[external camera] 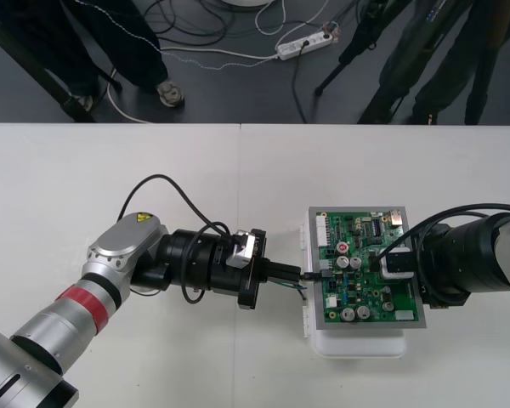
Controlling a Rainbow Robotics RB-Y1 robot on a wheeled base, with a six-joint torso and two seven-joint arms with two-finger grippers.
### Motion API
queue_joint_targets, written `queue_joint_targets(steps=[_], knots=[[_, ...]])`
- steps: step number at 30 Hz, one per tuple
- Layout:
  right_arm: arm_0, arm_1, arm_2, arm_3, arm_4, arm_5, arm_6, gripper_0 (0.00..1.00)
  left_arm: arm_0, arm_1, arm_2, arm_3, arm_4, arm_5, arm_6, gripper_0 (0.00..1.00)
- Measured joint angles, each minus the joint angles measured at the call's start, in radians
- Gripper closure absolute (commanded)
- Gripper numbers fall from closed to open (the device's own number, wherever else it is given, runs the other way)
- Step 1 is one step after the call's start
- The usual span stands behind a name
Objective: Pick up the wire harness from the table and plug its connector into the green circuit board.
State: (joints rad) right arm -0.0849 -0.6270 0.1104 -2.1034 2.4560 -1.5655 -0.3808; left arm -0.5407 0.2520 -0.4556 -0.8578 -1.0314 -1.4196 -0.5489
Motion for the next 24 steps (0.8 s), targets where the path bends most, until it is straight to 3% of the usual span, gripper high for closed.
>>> queue_joint_targets(steps=[24], knots=[[0.0, 0.004, 0.0, 0.0, 0.004, 0.0, 0.0, 0.0, 0.0, 0.0, 0.0, 0.0, 0.012, 0.005, 0.0, 1.0]])
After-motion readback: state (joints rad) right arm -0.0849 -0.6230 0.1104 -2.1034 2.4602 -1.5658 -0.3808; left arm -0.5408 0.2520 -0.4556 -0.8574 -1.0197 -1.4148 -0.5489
